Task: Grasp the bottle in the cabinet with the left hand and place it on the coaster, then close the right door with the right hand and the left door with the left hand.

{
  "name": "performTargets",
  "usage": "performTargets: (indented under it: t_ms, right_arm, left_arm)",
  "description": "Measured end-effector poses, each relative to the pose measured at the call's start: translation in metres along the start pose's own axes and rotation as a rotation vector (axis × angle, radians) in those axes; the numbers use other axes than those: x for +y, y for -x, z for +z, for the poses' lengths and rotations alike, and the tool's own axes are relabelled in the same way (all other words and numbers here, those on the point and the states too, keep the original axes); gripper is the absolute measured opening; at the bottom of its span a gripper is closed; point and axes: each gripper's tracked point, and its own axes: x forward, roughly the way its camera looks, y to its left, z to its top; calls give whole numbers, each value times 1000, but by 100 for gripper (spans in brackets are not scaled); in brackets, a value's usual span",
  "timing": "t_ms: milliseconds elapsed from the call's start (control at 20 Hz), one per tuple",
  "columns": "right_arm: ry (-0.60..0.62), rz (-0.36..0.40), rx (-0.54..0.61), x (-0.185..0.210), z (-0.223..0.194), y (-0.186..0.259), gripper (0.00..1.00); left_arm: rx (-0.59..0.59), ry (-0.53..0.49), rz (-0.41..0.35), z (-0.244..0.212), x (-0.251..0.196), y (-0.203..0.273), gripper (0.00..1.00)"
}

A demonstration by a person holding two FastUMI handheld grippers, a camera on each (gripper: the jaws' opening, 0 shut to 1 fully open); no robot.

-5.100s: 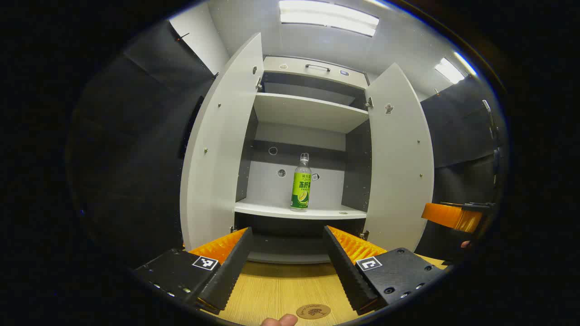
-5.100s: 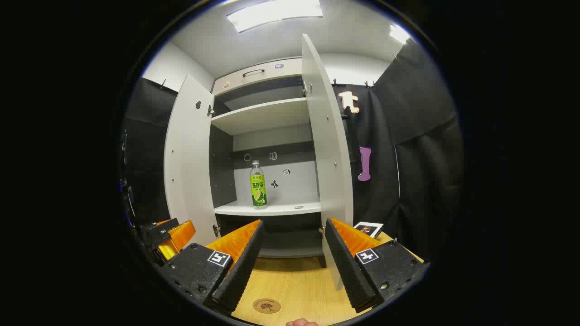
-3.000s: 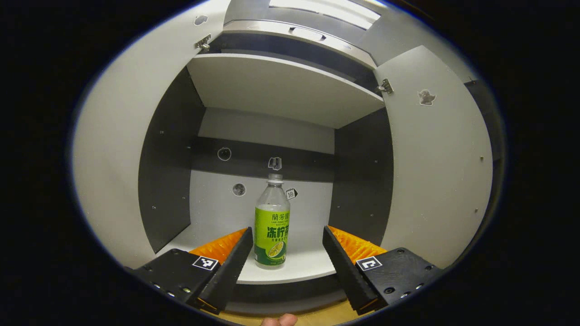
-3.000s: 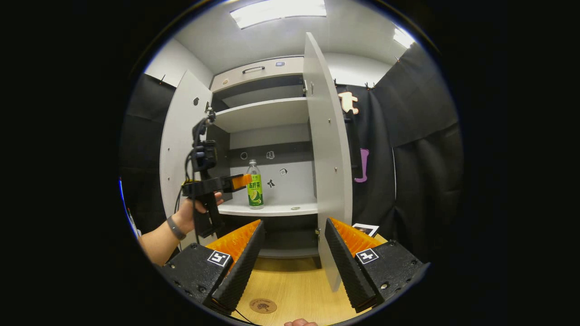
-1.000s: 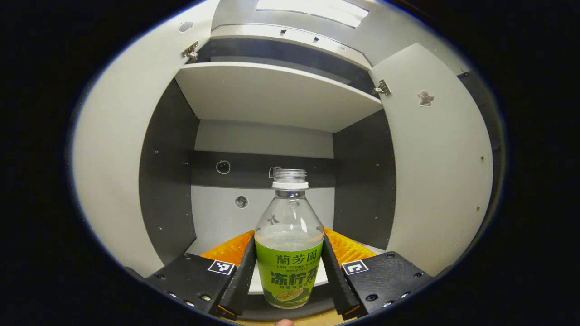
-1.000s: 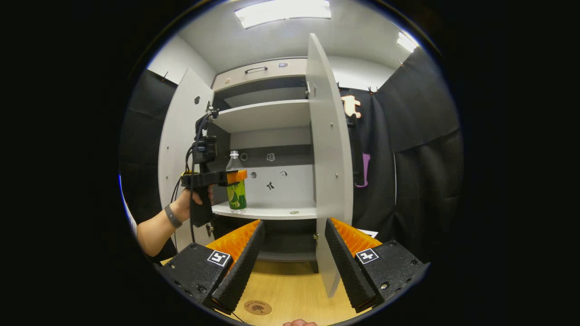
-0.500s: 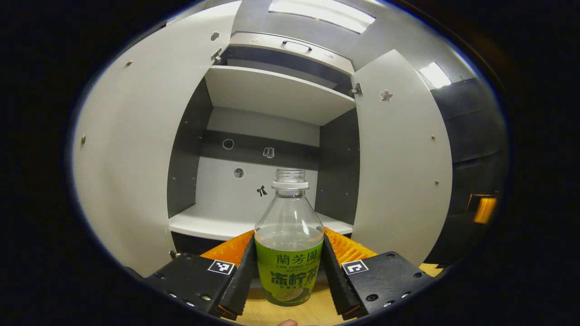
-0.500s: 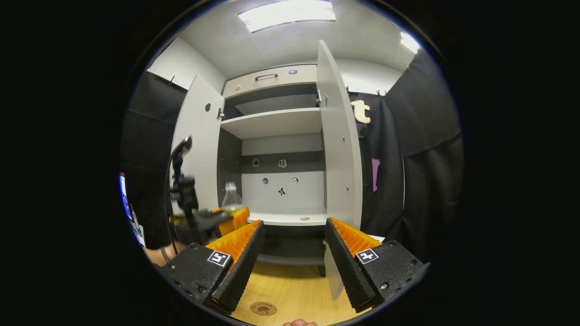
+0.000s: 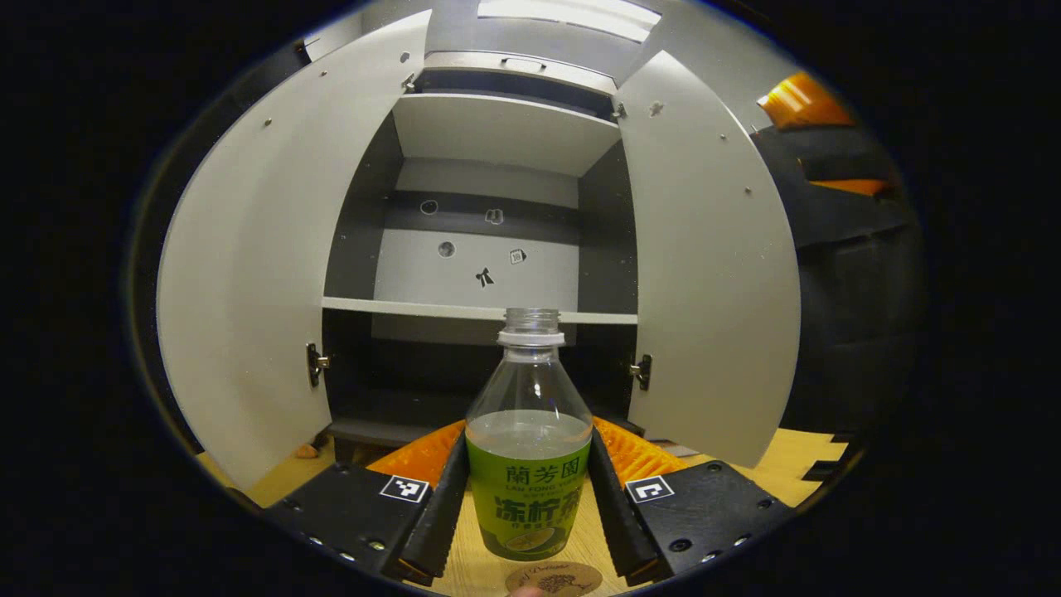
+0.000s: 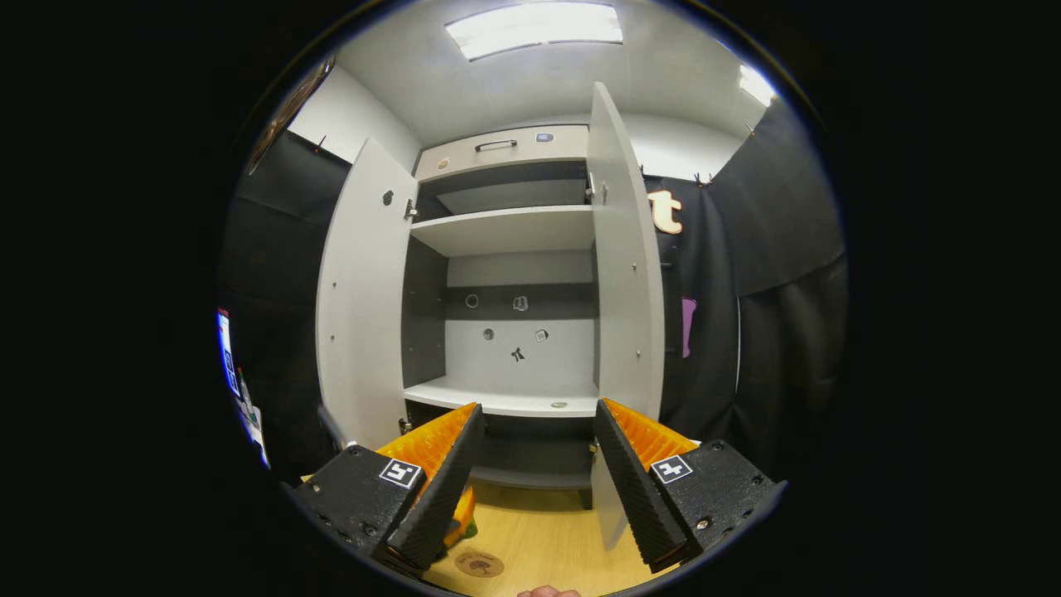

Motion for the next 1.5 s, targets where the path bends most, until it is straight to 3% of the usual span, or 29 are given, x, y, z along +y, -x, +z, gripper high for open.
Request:
performTargets:
  t_ms: [50, 100, 300, 500, 850, 1500]
  right_arm:
    - [8, -10, 10, -3, -2, 1, 83]
    - [17, -20, 21, -6, -3, 2, 83]
    - [34, -61, 53, -19, -7, 3, 83]
    - [57, -54, 69, -10, -13, 0, 83]
    - [51, -40, 78, -3, -16, -4, 83]
    - [58, -26, 90, -5, -24, 0, 83]
  left_arm:
    - [26, 2, -28, -16, -12, 2, 75]
    - [40, 7, -37, -27, -18, 5, 71]
    - [19, 16, 17, -48, -19, 10, 71]
    - [68, 51, 23, -75, -21, 9, 71]
    - [69, -25, 66, -76, -17, 18, 71]
    - [161, 5, 53, -90, -15, 23, 76]
